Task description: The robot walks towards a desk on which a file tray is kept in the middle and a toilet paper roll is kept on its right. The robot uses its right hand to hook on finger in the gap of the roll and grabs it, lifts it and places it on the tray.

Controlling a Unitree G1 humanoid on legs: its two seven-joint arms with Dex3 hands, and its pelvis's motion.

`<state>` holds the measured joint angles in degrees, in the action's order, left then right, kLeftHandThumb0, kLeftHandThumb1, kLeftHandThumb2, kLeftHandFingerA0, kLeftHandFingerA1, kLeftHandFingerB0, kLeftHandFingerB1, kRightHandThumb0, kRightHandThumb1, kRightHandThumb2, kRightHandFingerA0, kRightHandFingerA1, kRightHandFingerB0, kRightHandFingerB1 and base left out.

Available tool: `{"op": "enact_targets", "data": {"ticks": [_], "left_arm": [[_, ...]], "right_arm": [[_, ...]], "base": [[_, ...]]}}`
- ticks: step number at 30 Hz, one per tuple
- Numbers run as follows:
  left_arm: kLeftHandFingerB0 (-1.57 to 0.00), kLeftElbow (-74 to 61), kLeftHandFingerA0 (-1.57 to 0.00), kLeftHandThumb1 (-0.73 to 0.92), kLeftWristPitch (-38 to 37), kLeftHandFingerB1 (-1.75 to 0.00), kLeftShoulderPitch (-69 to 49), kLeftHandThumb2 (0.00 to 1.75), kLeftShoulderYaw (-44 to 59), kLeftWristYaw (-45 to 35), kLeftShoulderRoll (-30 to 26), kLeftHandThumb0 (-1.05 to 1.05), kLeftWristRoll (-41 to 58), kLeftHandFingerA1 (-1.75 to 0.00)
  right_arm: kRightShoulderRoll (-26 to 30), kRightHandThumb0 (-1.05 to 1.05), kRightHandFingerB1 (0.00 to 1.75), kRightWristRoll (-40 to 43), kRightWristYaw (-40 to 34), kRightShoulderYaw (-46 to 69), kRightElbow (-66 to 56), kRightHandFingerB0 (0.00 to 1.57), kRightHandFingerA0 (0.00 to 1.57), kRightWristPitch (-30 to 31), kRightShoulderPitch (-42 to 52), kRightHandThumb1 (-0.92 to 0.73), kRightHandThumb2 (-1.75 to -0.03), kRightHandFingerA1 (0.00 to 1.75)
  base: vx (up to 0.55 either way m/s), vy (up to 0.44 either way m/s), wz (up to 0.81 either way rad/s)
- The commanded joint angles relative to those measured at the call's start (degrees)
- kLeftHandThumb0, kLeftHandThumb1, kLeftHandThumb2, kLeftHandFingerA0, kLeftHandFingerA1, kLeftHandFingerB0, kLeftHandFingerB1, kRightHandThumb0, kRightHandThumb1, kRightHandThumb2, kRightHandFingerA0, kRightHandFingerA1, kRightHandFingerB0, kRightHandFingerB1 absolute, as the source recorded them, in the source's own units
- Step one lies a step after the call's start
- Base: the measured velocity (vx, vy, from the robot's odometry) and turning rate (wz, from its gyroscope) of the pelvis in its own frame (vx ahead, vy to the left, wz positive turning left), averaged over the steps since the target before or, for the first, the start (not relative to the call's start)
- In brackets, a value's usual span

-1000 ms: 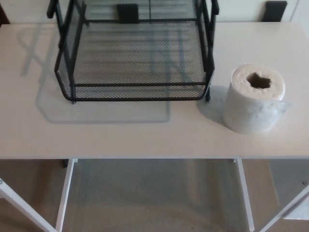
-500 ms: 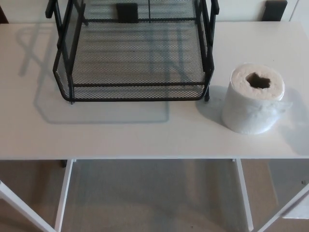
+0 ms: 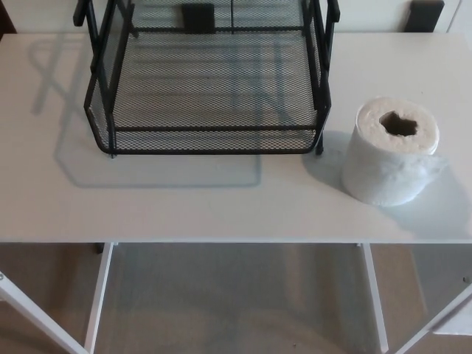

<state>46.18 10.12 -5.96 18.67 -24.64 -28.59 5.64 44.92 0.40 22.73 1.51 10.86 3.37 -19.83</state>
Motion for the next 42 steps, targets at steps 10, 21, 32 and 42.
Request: {"op": "enact_targets", "data": {"ticks": [10,21,32,42], "left_arm": [[-0.14,1.0,-0.34,0.58,-2.0,-0.51,-1.2,1.01,0.0,-1.1,-1.3,-0.57,0.8,-0.64],[-0.21,1.0,-0.37,0.62,-0.4,-0.54,-1.2,1.02,-0.1,0.1,-1.3,-0.59,0.8,-0.68],[-0.21,-0.5,-0.32,0.64,-0.7,-0.53,-2.2,1.01,-0.8,-0.3,-1.6,-0.68,0.3,-0.67],[-0.31,-1.9,-0.28,0.64,-1.4,-0.60,-3.3,1.02,-1.3,-0.9,-1.7,-0.68,0.6,-0.66]], "right_arm": [[-0.1,-0.56,0.37,-3.5,7.4,-4.5,0.7,0.06,0.28,2.8,-8.5,-0.45,-0.77,0.51],[0.3,-0.53,0.23,-11.7,10.2,-13.9,-5.5,0.11,0.29,5.9,-7.6,-0.60,-0.61,0.38],[-2.6,-0.55,0.27,-13.9,9.6,-15.9,-2.3,0.09,0.29,4.1,-10.5,-0.62,-0.58,0.38],[-4.4,-0.53,0.26,-14.4,10.5,-15.3,-5.0,0.11,0.28,7.1,-10.5,-0.60,-0.60,0.36]], "base": [[0.00,0.000,0.00],[0.00,0.000,0.00],[0.00,0.000,0.00],[0.00,0.000,0.00]]}}
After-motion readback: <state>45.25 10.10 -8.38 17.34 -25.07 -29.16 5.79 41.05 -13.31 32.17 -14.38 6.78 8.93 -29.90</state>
